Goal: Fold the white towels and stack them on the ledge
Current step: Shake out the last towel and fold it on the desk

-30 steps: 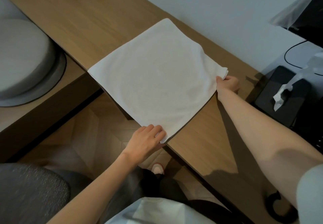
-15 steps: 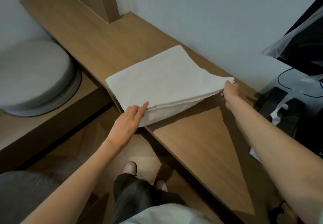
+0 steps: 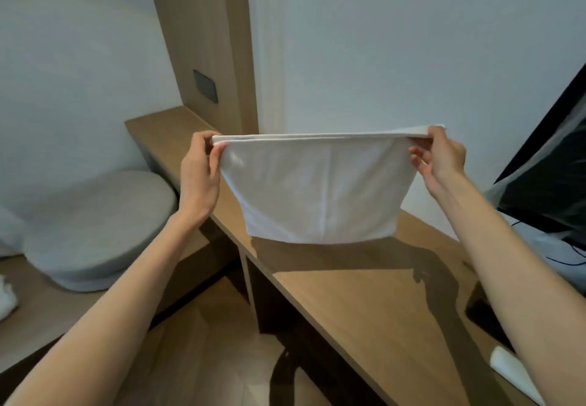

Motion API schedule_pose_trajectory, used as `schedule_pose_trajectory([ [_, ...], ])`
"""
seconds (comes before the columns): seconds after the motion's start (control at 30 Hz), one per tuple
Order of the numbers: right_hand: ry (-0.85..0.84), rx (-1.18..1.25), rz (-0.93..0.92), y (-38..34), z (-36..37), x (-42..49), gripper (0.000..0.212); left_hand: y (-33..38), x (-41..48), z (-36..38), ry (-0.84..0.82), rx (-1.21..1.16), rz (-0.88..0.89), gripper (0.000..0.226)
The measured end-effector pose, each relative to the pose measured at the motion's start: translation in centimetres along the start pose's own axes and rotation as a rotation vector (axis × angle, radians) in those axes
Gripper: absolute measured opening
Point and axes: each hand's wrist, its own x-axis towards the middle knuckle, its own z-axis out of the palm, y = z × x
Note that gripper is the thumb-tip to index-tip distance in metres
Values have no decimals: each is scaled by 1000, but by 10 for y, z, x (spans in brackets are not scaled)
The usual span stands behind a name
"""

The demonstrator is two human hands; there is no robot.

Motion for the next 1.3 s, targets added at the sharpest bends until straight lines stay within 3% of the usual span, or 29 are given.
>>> schedule_pose_trajectory([
  [0.1, 54, 59, -97, -13, 20, -25, 18, 0, 20, -16, 68, -79, 20, 25],
  [0.3, 363, 145, -320, 2, 40, -93, 26, -13, 24, -40, 113, -172, 76, 28],
  [0.4, 447, 195, -356, 20, 40, -131, 25, -23, 12, -51, 176, -210, 115, 26],
  [0.53, 536, 209, -362, 40, 38, -168, 22, -39, 1, -61, 136, -246, 141, 27],
  [0.67, 603, 216, -264, 63, 37, -177, 24, -66, -8, -62, -65, -165, 68, 28],
  [0.8, 574, 285, -6, 93, 35, -161, 26, -100, -4, -44, -417, 162, -28, 27],
  [0.9, 597, 234, 164, 121, 30, -147, 19, -119, -8, -26, -553, 254, 4, 26],
  [1.0, 631, 205, 244, 143, 25, -128, 11, -135, -2, -8, -627, 318, 44, 26],
  [1.17, 641, 126, 292, 162, 29, -77, 17, -156, 30, 27, -636, 430, 250, 18],
  [1.3, 611, 98, 333, 174, 35, -23, 22, -168, 63, 74, -722, 494, 151, 22],
])
